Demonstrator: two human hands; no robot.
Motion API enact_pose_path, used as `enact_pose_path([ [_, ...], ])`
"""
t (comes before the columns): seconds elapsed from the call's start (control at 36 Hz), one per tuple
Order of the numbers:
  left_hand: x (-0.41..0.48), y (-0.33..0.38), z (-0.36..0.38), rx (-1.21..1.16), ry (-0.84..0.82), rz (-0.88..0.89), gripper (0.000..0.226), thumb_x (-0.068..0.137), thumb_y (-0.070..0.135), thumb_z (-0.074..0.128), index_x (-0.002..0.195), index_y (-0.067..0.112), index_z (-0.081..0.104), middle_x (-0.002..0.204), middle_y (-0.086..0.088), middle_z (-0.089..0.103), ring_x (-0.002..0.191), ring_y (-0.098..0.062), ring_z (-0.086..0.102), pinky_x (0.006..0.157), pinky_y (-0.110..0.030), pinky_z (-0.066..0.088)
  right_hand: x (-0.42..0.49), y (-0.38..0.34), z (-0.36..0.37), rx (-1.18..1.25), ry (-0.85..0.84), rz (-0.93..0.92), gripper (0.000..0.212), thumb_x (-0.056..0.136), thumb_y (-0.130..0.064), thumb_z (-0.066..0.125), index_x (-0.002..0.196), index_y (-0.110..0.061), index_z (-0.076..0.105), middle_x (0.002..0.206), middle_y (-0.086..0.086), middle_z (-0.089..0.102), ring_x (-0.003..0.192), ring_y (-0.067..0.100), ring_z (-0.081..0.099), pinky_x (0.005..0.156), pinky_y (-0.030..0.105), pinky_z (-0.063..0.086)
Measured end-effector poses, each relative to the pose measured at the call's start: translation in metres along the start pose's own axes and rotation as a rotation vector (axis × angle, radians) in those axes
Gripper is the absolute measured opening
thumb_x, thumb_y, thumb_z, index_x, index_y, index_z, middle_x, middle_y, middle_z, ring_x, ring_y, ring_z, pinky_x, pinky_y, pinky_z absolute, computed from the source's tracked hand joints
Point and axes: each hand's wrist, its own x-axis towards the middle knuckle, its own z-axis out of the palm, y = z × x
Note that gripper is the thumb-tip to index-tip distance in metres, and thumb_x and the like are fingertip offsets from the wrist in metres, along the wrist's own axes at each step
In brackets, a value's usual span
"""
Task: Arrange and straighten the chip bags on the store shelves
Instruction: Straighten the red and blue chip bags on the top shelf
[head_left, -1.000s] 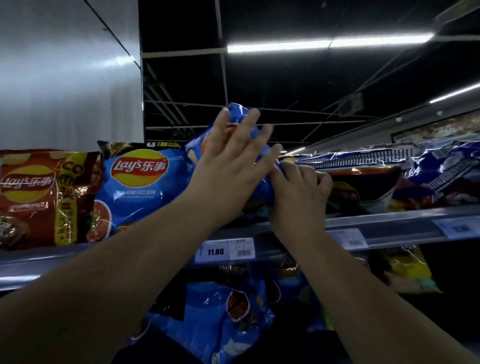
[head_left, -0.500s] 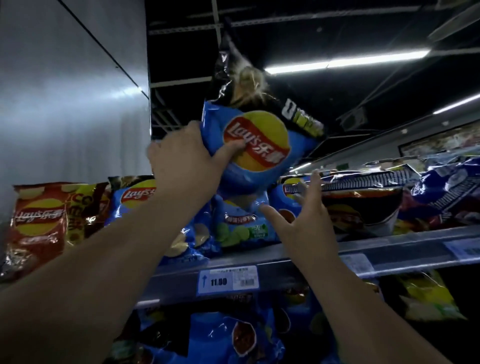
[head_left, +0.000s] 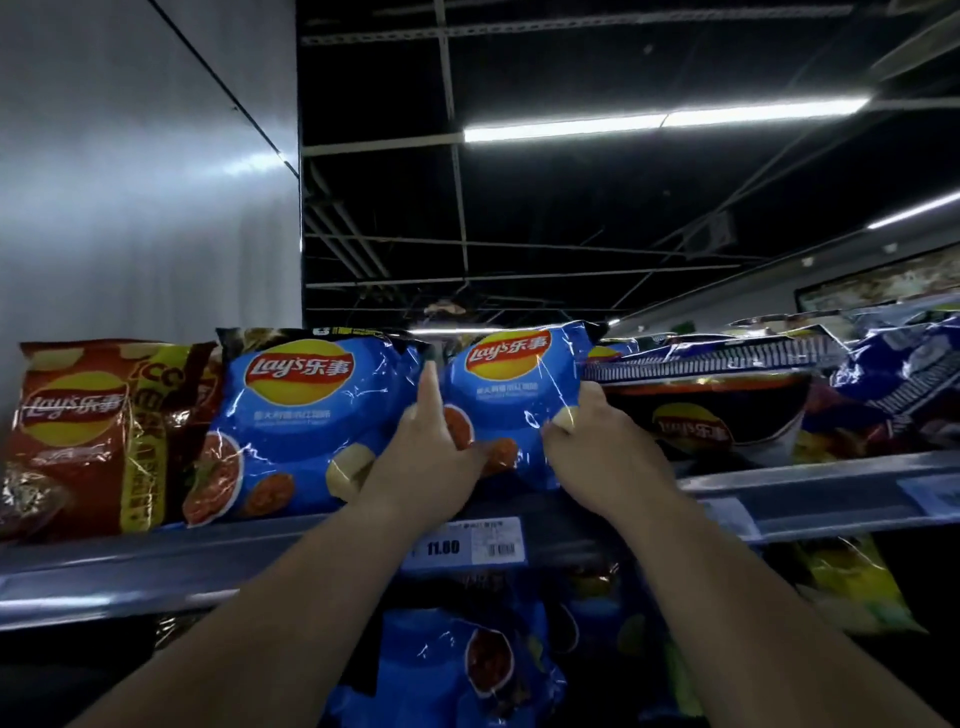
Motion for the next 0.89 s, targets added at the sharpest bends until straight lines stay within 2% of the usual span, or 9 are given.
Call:
enact_pose_path([
  [0.11,0.000,-0.008,0.006,0.184,0.180,0.156,0.085,0.086,0.043,0.073,0.151,0.029,0.021,0.140,-0.006,0.033,0.117,-0.022,0.049,0.094,-0.036,0.044,0.009,0.000,-0.003,0.094,-0.230,-0.013,0.030,0.090,-0.033,0.060,0.111,-0.025,0.040,0.106,0.001,0.055,0.091,0.024,0.061,0.080,0.049,0.057],
  [0.22,-0.004,-0.008,0.004,0.390,0.237,0.151,0.039,0.083,0.049,0.072,0.108,0.028,0.050,0.114,-0.001,0.035,0.111,-0.024,0.041,0.093,-0.036,0.042,0.021,-0.002,0.007,-0.053,-0.199,0.020,0.024,0.089,-0.022,0.065,0.091,-0.029,0.042,0.102,0.000,0.056,0.093,0.024,0.061,0.083,0.046,0.056],
  [0.31,-0.005,-0.005,0.006,0.491,0.240,0.198,0.021,0.090,0.045,0.060,0.102,0.028,0.058,0.105,0.001,0.032,0.108,-0.025,0.041,0.088,-0.036,0.040,0.028,-0.004,0.013,-0.127,-0.147,0.137,0.030,0.089,-0.023,0.059,0.115,-0.028,0.045,0.098,0.002,0.055,0.087,0.026,0.061,0.081,0.047,0.057],
  [0.39,-0.002,-0.005,0.008,0.602,0.169,0.182,0.032,0.094,0.049,0.048,0.108,0.025,0.064,0.107,-0.003,0.036,0.107,-0.029,0.042,0.092,-0.042,0.042,0.027,-0.005,0.012,-0.204,-0.130,0.188,0.044,0.092,-0.026,0.059,0.132,-0.027,0.040,0.094,0.002,0.051,0.083,0.024,0.057,0.070,0.039,0.050],
  [0.53,0.013,-0.012,0.010,0.697,-0.071,0.054,0.067,0.085,0.068,0.018,0.121,0.027,0.058,0.125,-0.006,0.047,0.112,-0.033,0.042,0.096,-0.049,0.043,0.018,-0.003,0.008,-0.181,-0.066,0.157,0.037,0.088,-0.046,0.062,0.115,-0.026,0.046,0.092,0.000,0.055,0.077,0.021,0.054,0.065,0.034,0.043],
  [0.64,-0.002,-0.010,0.009,0.579,0.115,0.196,0.040,0.094,0.052,0.047,0.115,0.023,0.064,0.119,-0.008,0.048,0.115,-0.031,0.045,0.096,-0.044,0.043,0.003,-0.003,0.009,-0.113,0.144,-0.028,0.033,0.084,-0.042,0.060,0.108,-0.023,0.047,0.102,-0.001,0.057,0.085,0.025,0.059,0.073,0.040,0.050],
  [0.72,-0.020,-0.014,0.001,0.742,0.333,0.380,0.043,0.091,0.049,0.048,0.120,0.022,0.065,0.127,-0.010,0.053,0.127,-0.033,0.042,0.106,-0.049,0.034,-0.009,-0.001,0.013,-0.175,0.235,-0.267,0.039,0.089,-0.044,0.063,0.116,-0.020,0.051,0.111,0.000,0.055,0.103,0.026,0.056,0.085,0.041,0.049],
  [0.81,-0.030,-0.029,-0.014,0.863,0.351,0.487,0.049,0.090,0.045,0.039,0.118,0.015,0.066,0.129,-0.020,0.056,0.128,-0.042,0.043,0.107,-0.057,0.030,-0.022,0.000,0.018,-0.277,0.200,-0.420,0.053,0.092,-0.055,0.061,0.129,-0.019,0.050,0.135,0.006,0.052,0.127,0.030,0.047,0.100,0.044,0.040],
  [0.89,-0.030,-0.045,-0.026,0.812,0.329,0.565,0.042,0.093,0.041,0.046,0.109,0.009,0.067,0.112,-0.021,0.062,0.109,-0.044,0.055,0.092,-0.054,0.041,-0.052,0.004,0.031,-0.225,0.199,-0.570,0.055,0.094,-0.052,0.055,0.135,-0.015,0.053,0.147,0.011,0.047,0.139,0.033,0.038,0.113,0.048,0.031],
])
